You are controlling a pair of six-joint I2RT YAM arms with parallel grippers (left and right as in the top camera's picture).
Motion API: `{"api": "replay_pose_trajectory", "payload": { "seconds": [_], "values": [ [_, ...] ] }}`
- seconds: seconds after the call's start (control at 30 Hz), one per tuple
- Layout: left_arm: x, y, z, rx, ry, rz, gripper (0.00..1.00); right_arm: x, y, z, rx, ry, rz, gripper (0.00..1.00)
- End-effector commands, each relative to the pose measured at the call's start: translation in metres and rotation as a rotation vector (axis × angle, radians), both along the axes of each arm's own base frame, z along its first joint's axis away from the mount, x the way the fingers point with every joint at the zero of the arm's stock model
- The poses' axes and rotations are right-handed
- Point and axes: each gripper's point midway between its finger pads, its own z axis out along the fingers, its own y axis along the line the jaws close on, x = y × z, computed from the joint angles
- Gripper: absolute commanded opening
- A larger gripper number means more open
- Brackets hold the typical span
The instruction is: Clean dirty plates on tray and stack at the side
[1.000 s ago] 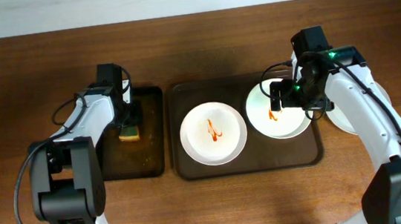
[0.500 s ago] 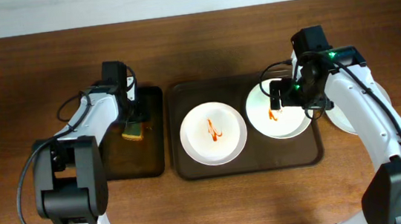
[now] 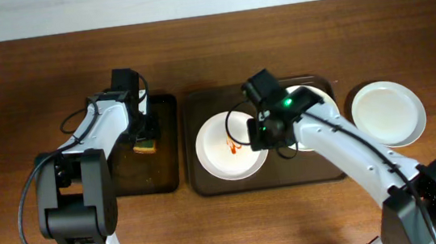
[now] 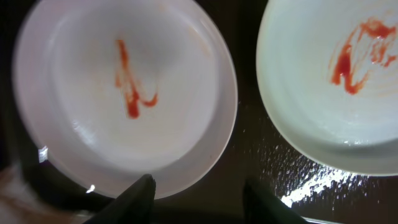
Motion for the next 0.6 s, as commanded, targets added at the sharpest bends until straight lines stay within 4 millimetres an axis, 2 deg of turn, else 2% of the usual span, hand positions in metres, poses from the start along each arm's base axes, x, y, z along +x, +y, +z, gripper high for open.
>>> {"api": "replay_pose_trajectory", "payload": {
  "seconds": [0.0,0.1,0.2,0.27,0.37,0.47,0.5,0.57],
  "values": [
    [0.006,0.000,0.014,0.007,-0.039,-0.004,0.52,-0.001,-0.011,-0.026,-0.088,-0.053,-0.039,0.44],
    [0.006,0.000,0.014,0.007,-0.039,-0.004,0.52,0.004,-0.008,-0.049,-0.056,-0.111,-0.043,0.43],
    [0.005,0.000,0.014,0.007,-0.036,-0.004,0.51,0.020,-0.016,-0.051,-0.072,-0.204,-0.121,0.43],
    [0.005,0.000,0.014,0.007,-0.036,-0.004,0.52,0.020,-0.016,-0.052,-0.070,-0.203,-0.142,0.43],
    [0.005,0.000,0.014,0.007,-0.036,-0.004,0.52,0.019,-0.017,-0.067,-0.087,-0.173,-0.137,0.43],
    [0.005,0.000,0.014,0.007,-0.035,-0.004,0.52,0.019,-0.015,-0.067,-0.078,-0.170,-0.135,0.35],
    [0.005,0.000,0.014,0.008,-0.036,-0.004,0.52,0.016,-0.010,-0.068,-0.051,-0.152,-0.125,0.34],
    [0.005,0.000,0.014,0.008,-0.036,-0.004,0.52,0.011,-0.003,-0.069,-0.015,-0.123,-0.112,0.27]
  ]
}}
